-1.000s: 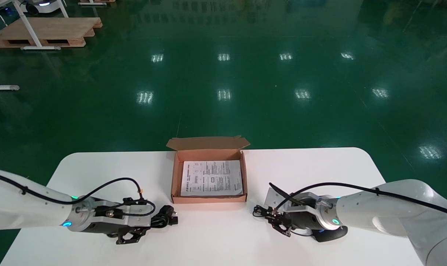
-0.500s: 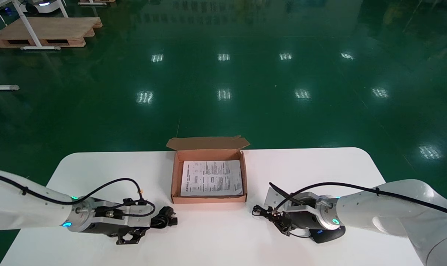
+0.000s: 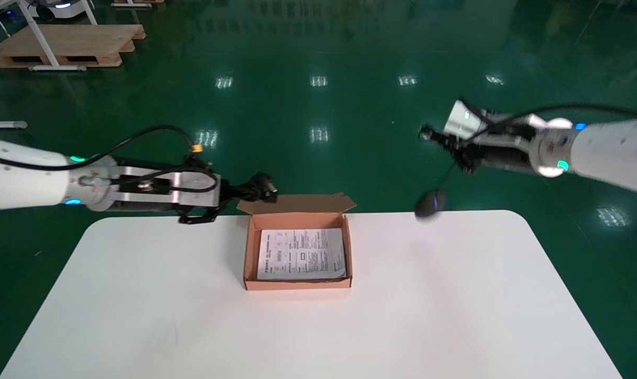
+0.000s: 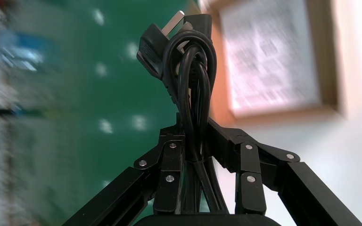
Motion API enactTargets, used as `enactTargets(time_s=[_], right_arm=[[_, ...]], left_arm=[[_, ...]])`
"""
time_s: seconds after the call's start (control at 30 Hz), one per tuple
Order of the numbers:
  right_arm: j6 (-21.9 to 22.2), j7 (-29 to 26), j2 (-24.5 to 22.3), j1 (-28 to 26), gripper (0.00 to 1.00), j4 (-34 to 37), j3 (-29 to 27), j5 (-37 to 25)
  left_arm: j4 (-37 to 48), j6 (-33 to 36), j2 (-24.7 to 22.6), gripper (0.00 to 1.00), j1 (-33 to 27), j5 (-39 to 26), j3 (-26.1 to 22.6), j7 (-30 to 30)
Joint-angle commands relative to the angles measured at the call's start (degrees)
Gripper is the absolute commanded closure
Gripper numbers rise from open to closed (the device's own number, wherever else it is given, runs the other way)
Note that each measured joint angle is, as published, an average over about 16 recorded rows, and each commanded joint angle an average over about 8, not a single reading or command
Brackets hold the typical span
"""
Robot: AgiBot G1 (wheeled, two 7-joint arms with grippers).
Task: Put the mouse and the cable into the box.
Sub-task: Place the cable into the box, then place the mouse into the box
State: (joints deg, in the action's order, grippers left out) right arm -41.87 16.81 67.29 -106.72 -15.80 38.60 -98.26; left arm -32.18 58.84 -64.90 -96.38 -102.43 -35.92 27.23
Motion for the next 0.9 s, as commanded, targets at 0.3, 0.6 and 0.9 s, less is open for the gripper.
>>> enactTargets(time_s=[0.3, 0.6, 0.9], right_arm=[[5.9, 3.1, 0.7, -7.9, 1.00, -1.3, -0.5, -0.8], [5.9, 3.2, 0.7, -7.7, 1.00, -1.1, -0.5, -0.8], [5.9, 3.2, 0.7, -7.7, 1.00, -1.1, -0.5, -0.8]], left_arm=[[3.0, -10.5, -10.3, 1.00, 3.4, -0.2, -0.3, 8.1], [3.2, -10.9, -10.3, 1.00, 3.5, -0.4, -0.4, 8.1], [0.7, -23.5, -12.9, 1.00, 10.1, -1.5, -2.6, 12.4]])
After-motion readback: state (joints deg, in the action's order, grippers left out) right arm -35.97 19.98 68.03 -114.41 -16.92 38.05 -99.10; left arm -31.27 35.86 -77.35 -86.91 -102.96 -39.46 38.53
